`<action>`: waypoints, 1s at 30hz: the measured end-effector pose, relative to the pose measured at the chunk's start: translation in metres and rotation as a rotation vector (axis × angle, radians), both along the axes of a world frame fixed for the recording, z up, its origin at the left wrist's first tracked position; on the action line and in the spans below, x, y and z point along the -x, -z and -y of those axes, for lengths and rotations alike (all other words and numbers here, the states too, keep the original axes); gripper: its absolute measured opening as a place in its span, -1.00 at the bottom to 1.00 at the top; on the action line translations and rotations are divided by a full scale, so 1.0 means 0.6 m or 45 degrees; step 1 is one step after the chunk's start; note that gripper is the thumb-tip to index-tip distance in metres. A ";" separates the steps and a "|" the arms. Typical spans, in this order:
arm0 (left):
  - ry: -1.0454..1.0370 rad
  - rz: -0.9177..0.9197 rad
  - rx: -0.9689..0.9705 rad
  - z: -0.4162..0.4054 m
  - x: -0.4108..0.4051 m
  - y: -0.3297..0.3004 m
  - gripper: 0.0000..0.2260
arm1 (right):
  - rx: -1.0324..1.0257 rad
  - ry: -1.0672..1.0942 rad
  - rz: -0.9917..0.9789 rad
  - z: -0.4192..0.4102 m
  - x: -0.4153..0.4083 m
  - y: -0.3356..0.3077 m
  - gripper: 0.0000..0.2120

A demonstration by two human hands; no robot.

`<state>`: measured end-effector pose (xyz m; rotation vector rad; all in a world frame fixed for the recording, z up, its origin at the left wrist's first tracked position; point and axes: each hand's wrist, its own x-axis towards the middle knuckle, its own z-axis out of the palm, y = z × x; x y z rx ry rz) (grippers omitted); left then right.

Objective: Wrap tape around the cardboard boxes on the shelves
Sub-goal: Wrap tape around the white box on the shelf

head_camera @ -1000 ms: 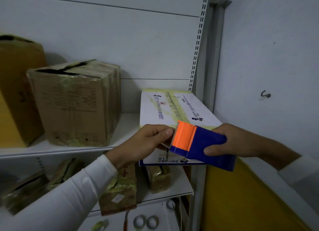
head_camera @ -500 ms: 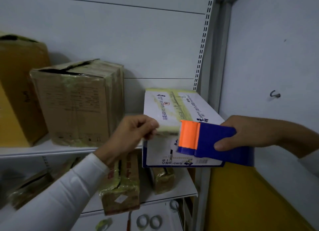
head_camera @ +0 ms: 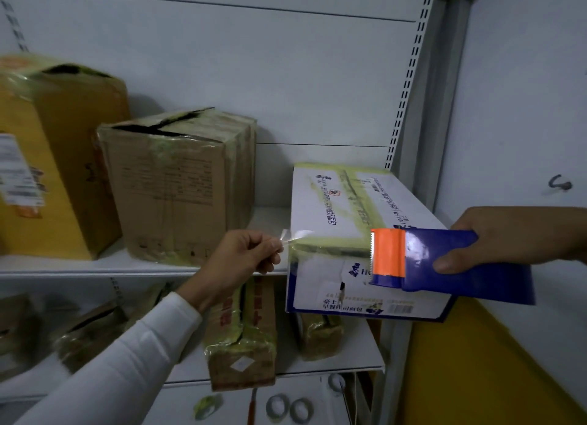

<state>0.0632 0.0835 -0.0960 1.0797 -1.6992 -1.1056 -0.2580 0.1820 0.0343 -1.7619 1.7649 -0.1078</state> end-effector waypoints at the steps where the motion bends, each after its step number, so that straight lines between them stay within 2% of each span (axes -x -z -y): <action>1: -0.012 -0.010 -0.013 0.000 0.002 0.004 -0.83 | 0.004 0.007 -0.005 0.000 0.000 0.000 -0.58; 4: -0.027 -0.038 -0.020 0.000 0.011 0.013 -0.83 | 0.015 0.058 0.012 -0.002 -0.006 -0.001 -0.70; 7: -0.093 0.102 0.099 0.004 0.024 0.018 -0.85 | 0.032 0.088 0.007 -0.006 -0.013 -0.001 -0.71; 8: -0.155 0.183 0.128 0.009 0.025 0.018 -0.81 | 0.040 0.097 -0.005 -0.007 -0.015 -0.001 -0.70; 10: -0.323 0.322 0.130 0.018 0.020 0.023 -0.49 | 0.056 0.110 -0.021 -0.007 -0.017 0.002 -0.72; 11: -0.387 0.331 0.174 0.020 0.018 0.027 -0.46 | 0.064 0.110 -0.018 -0.008 -0.017 0.003 -0.74; 12: -0.421 0.280 0.284 0.017 0.018 0.031 -0.56 | 0.070 0.108 -0.008 -0.008 -0.017 0.004 -0.76; 14: -0.344 0.172 0.621 0.001 0.024 0.031 -0.82 | 0.076 0.112 0.011 -0.010 -0.015 0.006 -0.77; 15: -0.241 0.186 0.794 -0.005 0.030 0.030 -0.87 | 0.075 0.116 0.014 -0.010 -0.014 0.008 -0.77; 17: -0.055 0.292 1.022 -0.009 0.046 0.037 -0.79 | 0.068 0.119 0.011 -0.009 -0.013 0.008 -0.76; 22: -0.020 0.289 0.969 0.015 0.070 0.056 -0.71 | 0.057 0.091 0.056 -0.010 -0.013 0.015 -0.82; 25: 0.032 0.403 1.044 0.024 0.059 0.050 -0.66 | 0.058 0.071 0.047 -0.009 -0.013 0.017 -0.84; 30: 0.030 0.743 1.376 0.025 0.084 -0.002 -0.46 | 0.042 0.066 0.014 -0.004 -0.013 0.016 -0.80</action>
